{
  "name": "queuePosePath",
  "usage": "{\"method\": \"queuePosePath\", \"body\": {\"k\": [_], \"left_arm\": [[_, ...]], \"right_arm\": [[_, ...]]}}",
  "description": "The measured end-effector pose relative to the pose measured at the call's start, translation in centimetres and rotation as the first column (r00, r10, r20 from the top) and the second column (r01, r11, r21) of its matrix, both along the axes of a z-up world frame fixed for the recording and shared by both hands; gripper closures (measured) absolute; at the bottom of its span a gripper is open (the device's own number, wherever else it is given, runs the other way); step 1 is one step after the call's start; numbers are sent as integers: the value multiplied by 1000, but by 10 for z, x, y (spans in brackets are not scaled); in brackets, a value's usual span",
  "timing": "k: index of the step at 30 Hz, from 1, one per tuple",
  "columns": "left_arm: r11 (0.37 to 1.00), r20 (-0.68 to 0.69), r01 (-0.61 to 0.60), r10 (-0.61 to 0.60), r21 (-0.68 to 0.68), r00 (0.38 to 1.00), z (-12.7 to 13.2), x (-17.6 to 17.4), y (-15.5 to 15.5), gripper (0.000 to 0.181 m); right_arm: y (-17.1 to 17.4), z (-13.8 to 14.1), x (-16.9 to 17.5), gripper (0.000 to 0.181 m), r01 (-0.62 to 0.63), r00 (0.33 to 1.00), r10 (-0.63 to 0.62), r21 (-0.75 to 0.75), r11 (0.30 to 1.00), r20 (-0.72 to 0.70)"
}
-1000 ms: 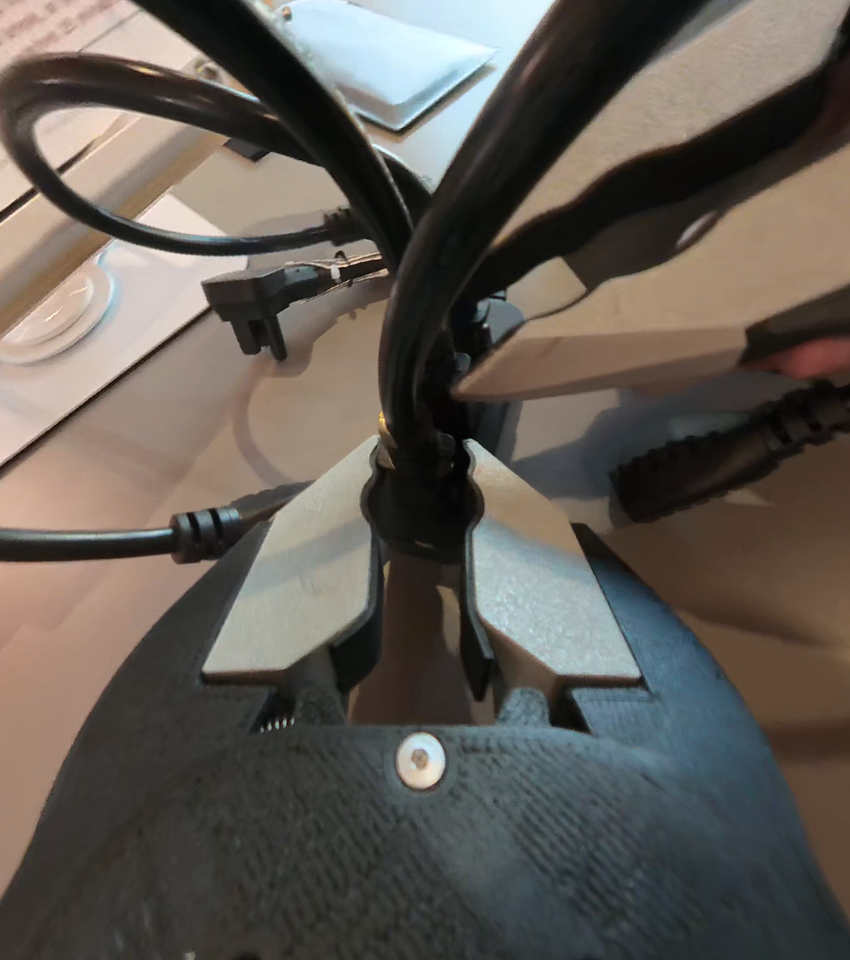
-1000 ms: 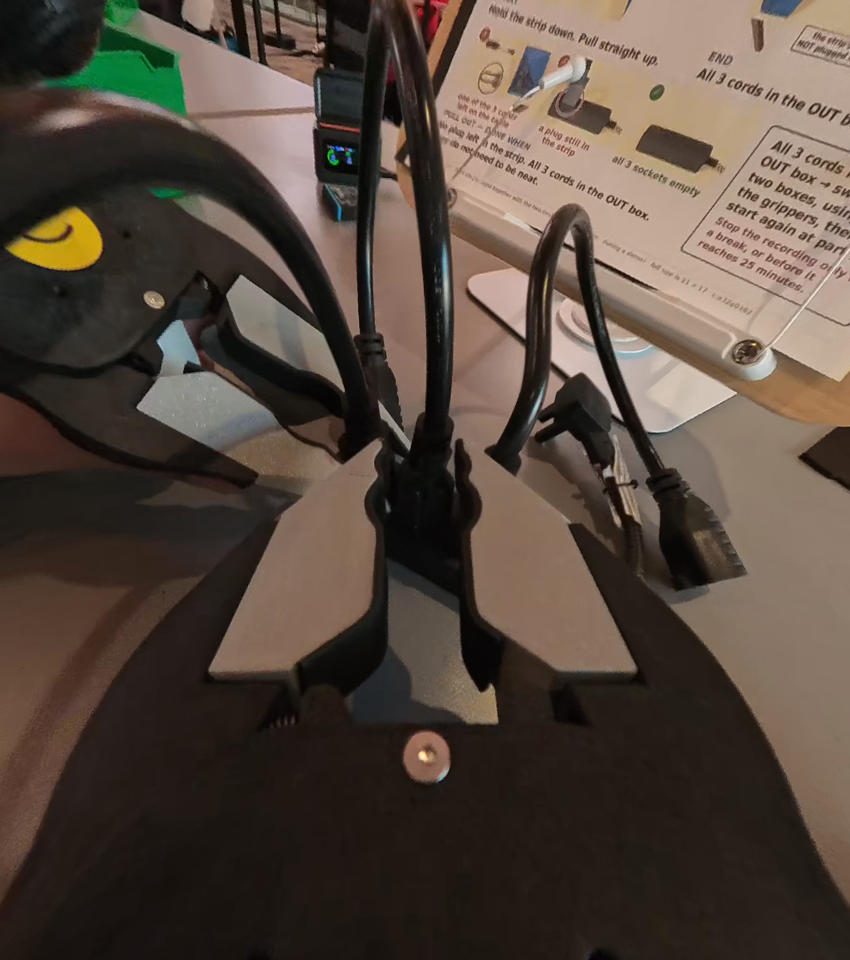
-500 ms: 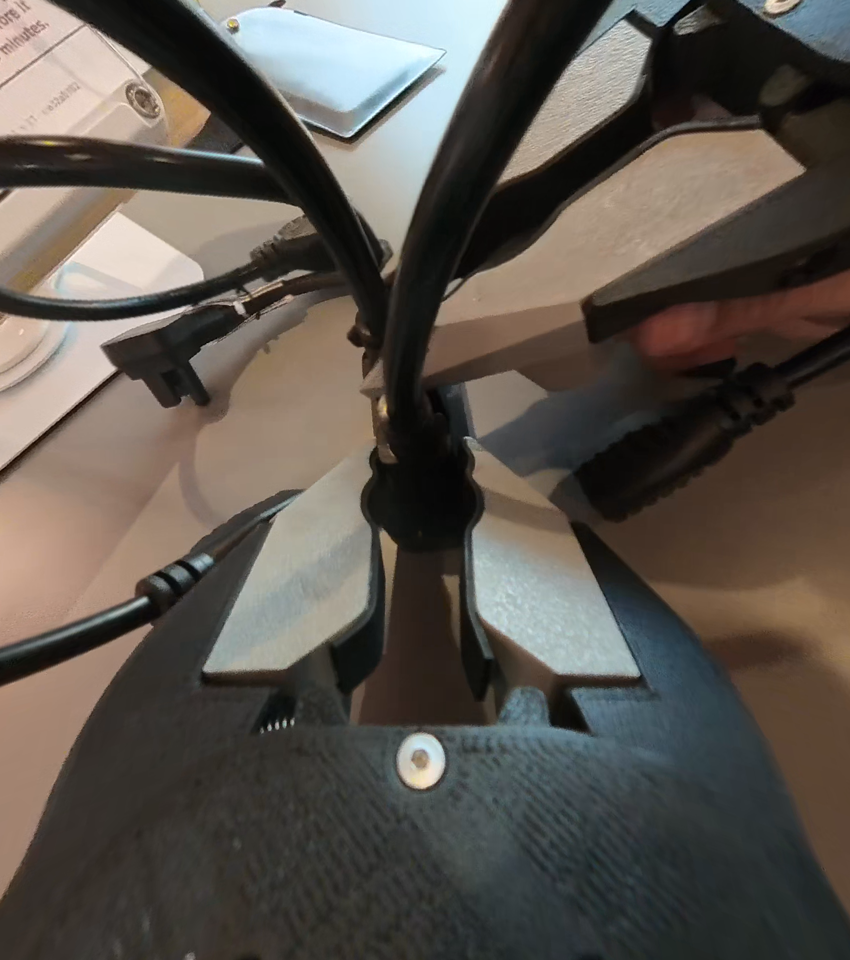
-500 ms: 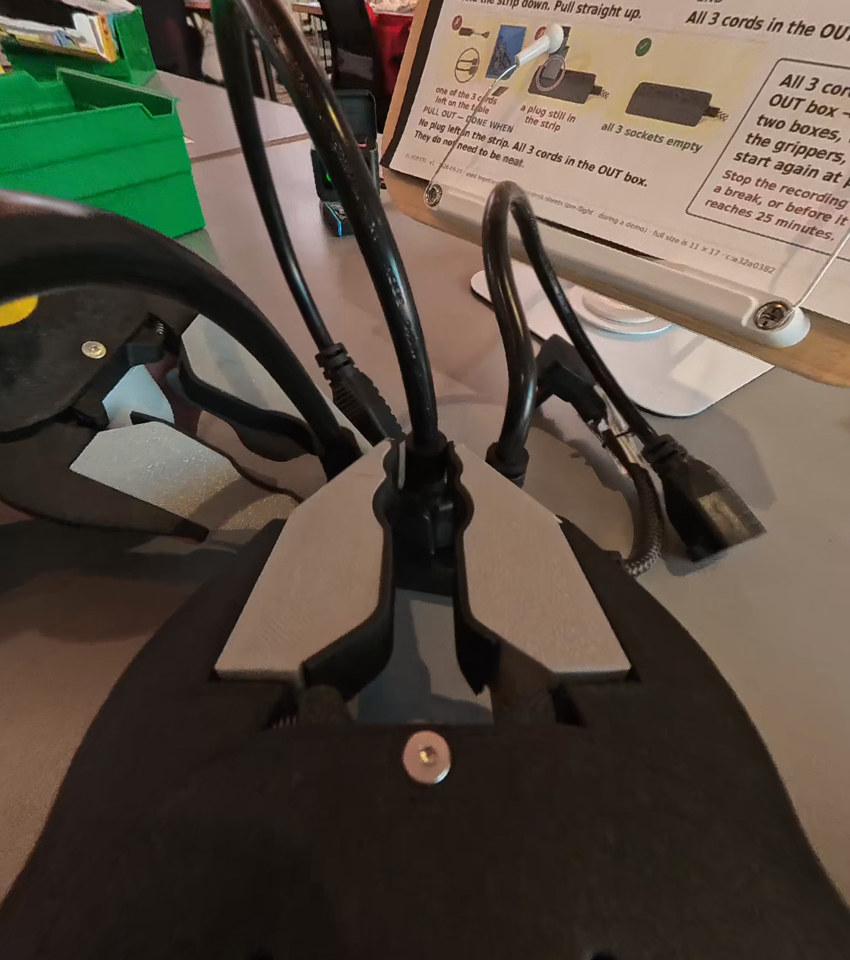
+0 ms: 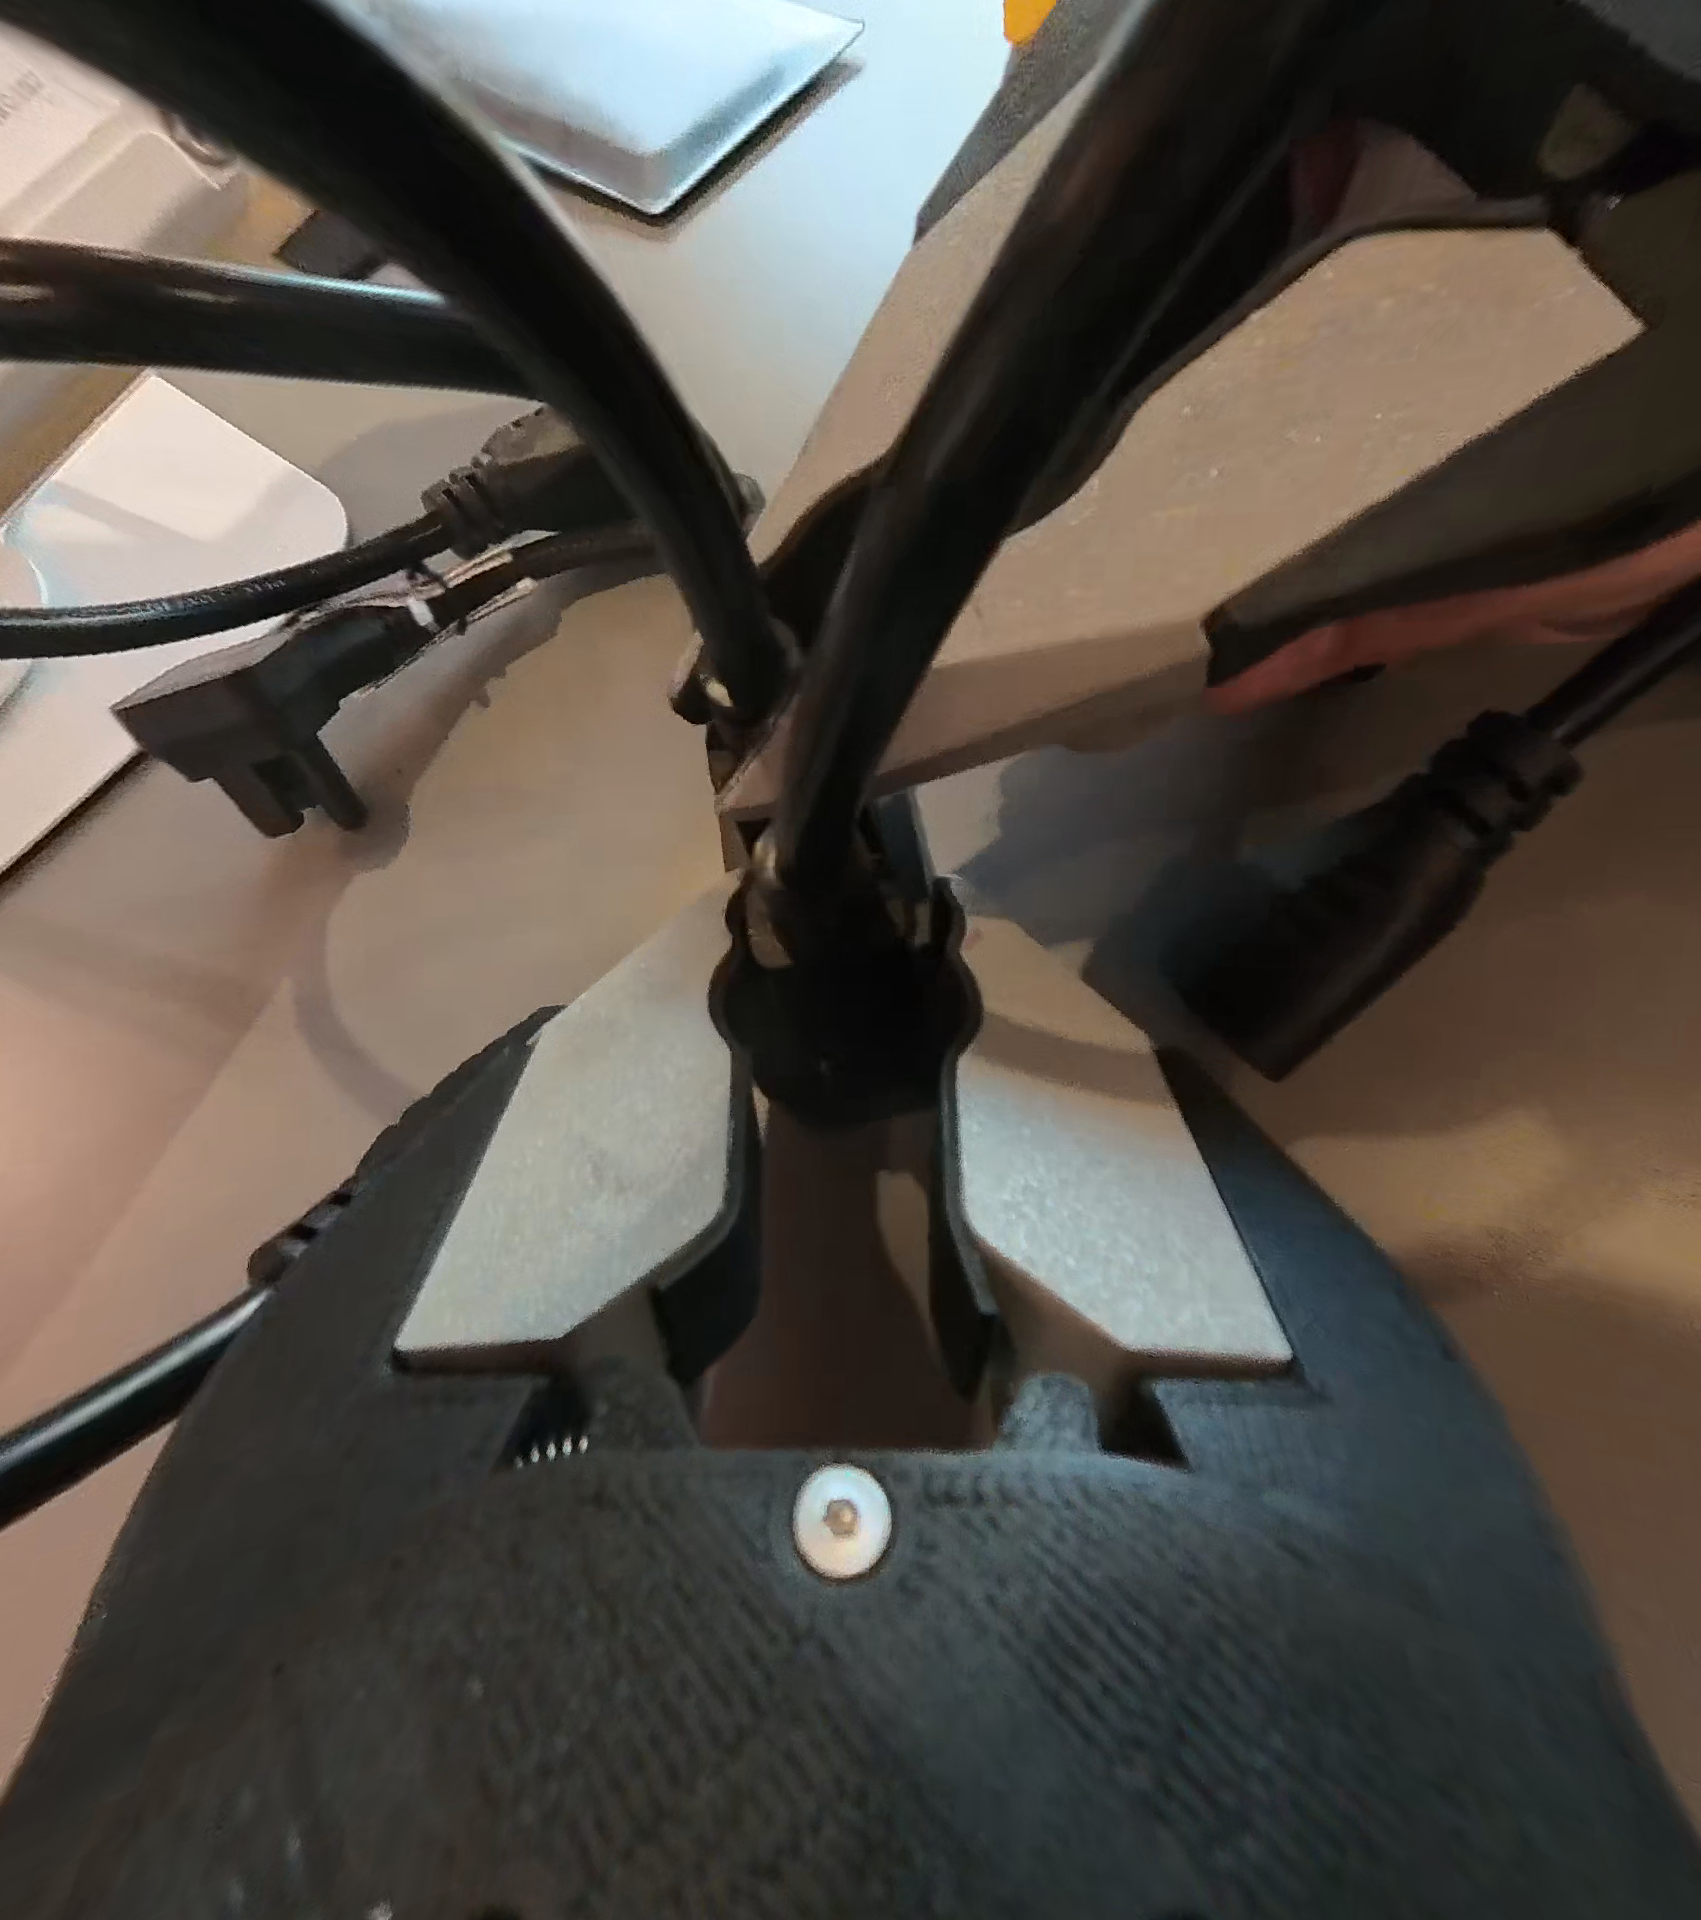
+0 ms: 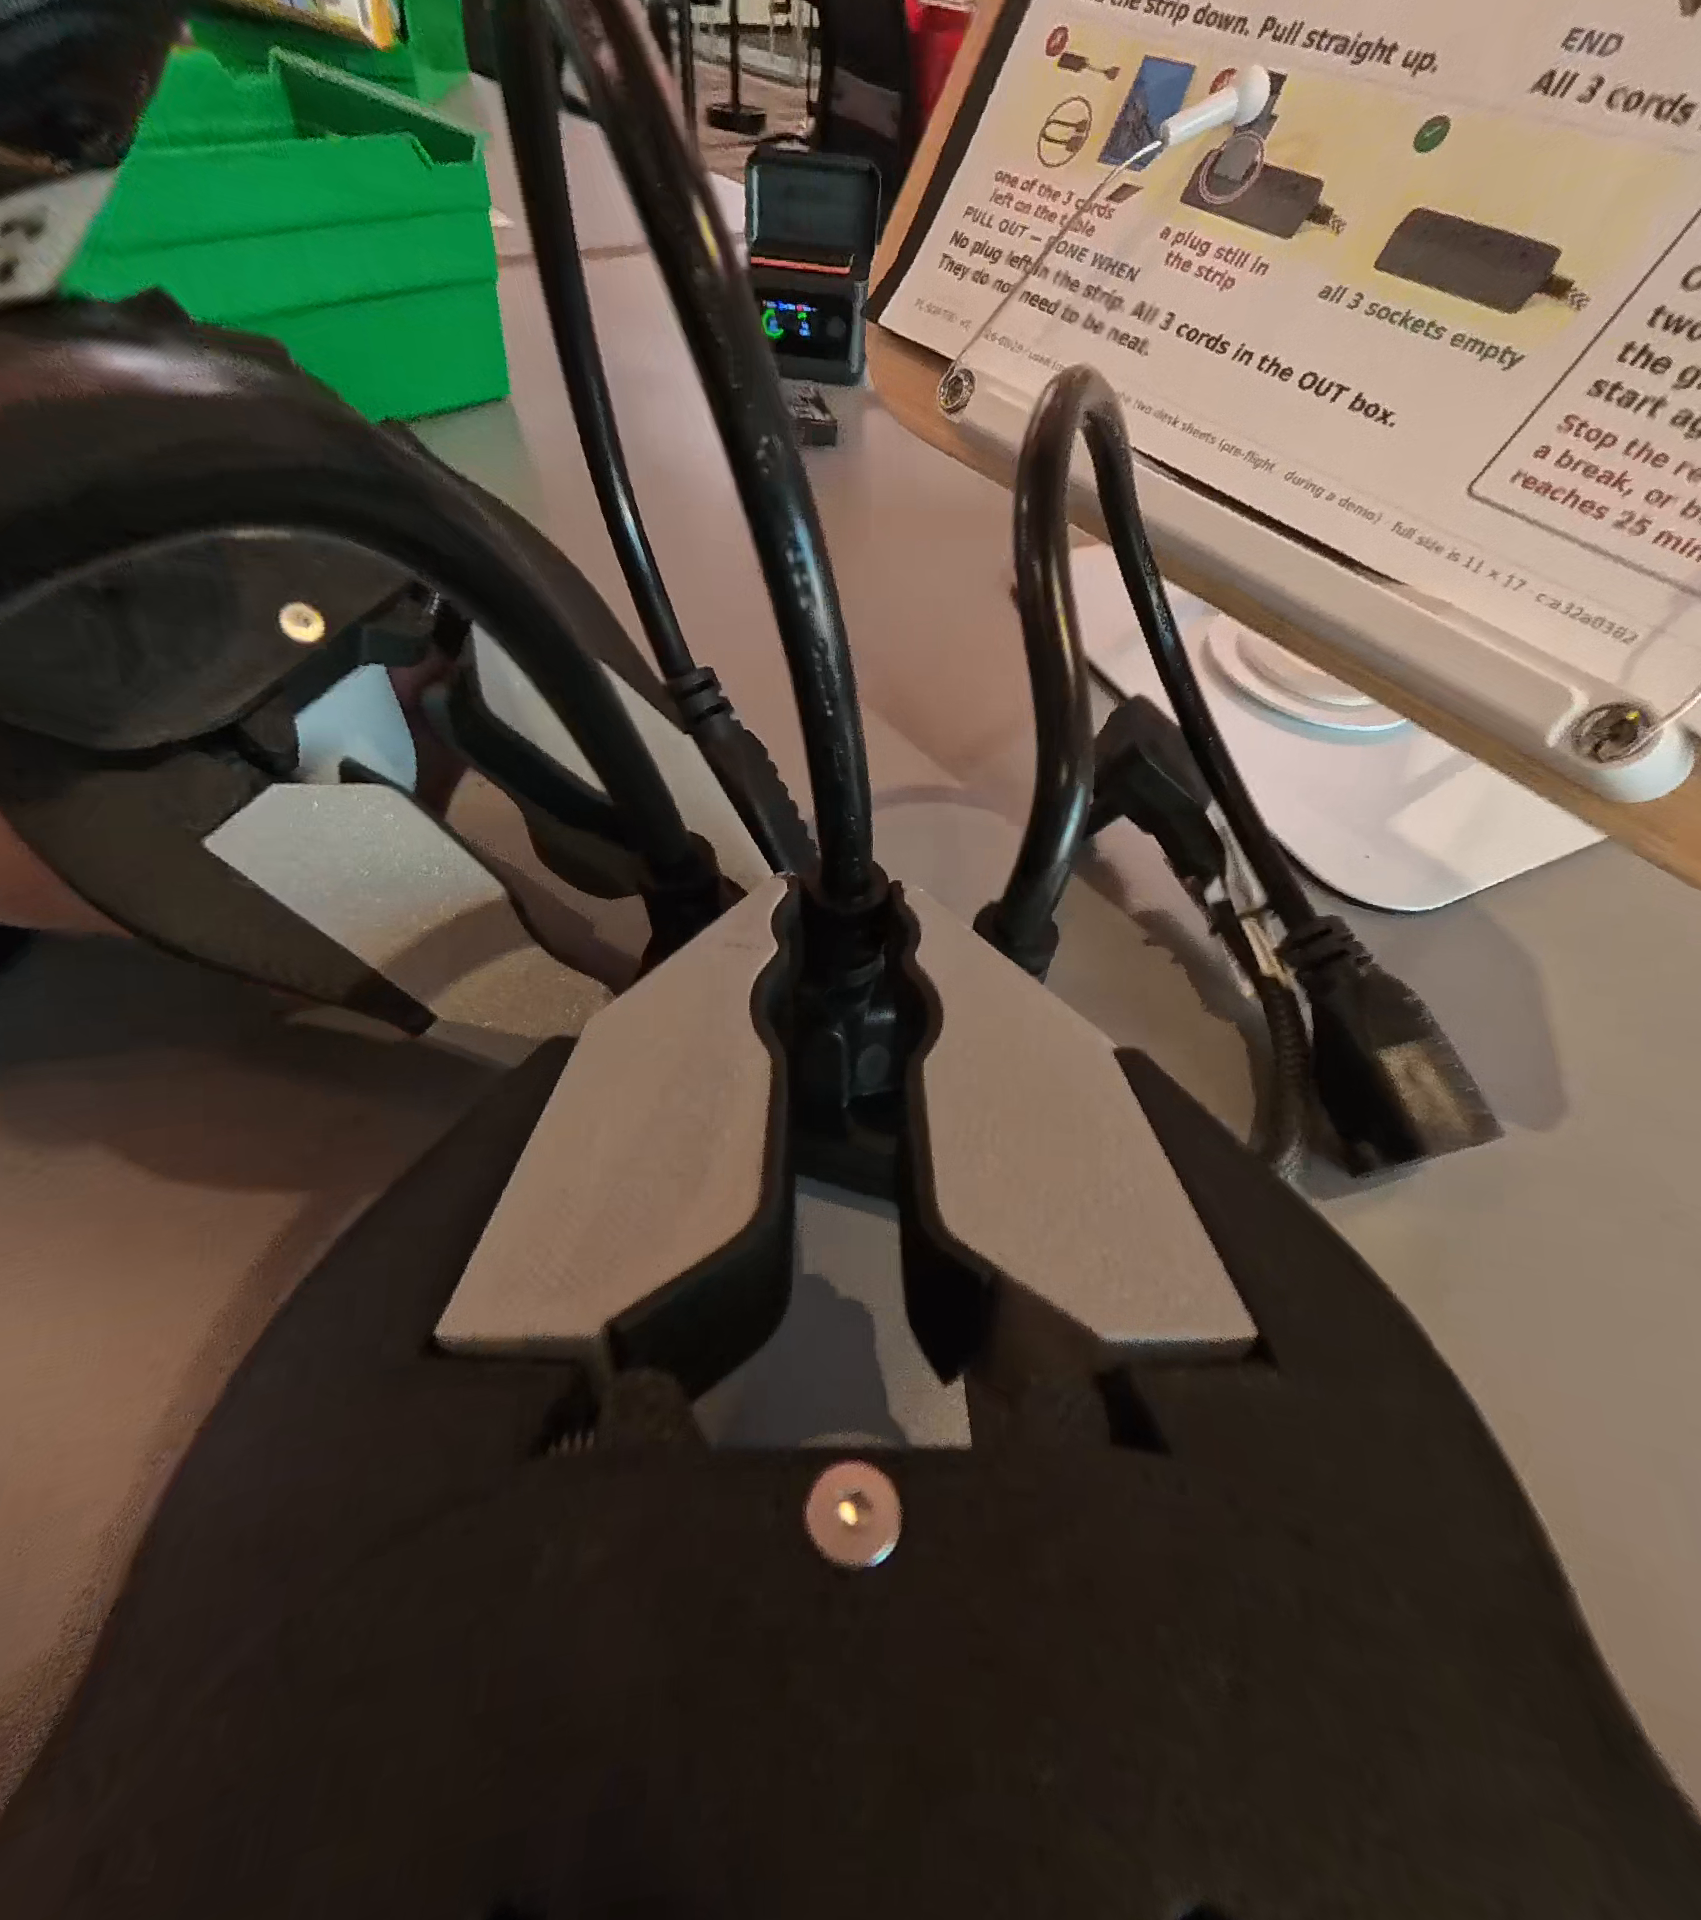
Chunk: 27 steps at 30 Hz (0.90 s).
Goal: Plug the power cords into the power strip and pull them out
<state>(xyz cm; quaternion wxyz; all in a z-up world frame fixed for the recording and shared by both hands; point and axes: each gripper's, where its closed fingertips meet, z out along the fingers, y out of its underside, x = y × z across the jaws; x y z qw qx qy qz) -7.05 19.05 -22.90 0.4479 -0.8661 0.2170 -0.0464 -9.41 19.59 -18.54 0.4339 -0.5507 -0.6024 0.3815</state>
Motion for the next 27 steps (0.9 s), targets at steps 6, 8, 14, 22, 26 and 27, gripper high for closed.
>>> {"method": "queuePosePath", "body": {"k": [6, 8, 14, 22, 26, 27], "left_arm": [[1000, 7, 29, -29, -1, 1000, 7, 6, -3, 152], [999, -4, 35, -35, 17, 999, 11, 9, -4, 151], [999, 46, 38, -38, 1, 998, 12, 11, -1, 151], [998, 39, 30, -28, -50, 999, 4, 2, -9, 150], [999, 6, 29, -29, -45, 1000, 6, 4, -9, 151], [999, -2, 30, -30, -38, 1000, 6, 4, -10, 151]], "right_arm": [[-14, 12, 1, 172, -72, 996, 75, 64, 995, -50], [-21, 14, 2, 171, -131, 990, 137, 127, 983, -39], [-16, 13, 1, 170, -113, 993, 117, 165, 980, -10], [-14, 6, -1, 170, -155, 988, 155, 39, 987, 3], [-19, 7, 2, 170, -148, 989, 145, 233, 961, 26], [-20, 8, 3, 170, -144, 990, 142, 255, 956, 27]]}}
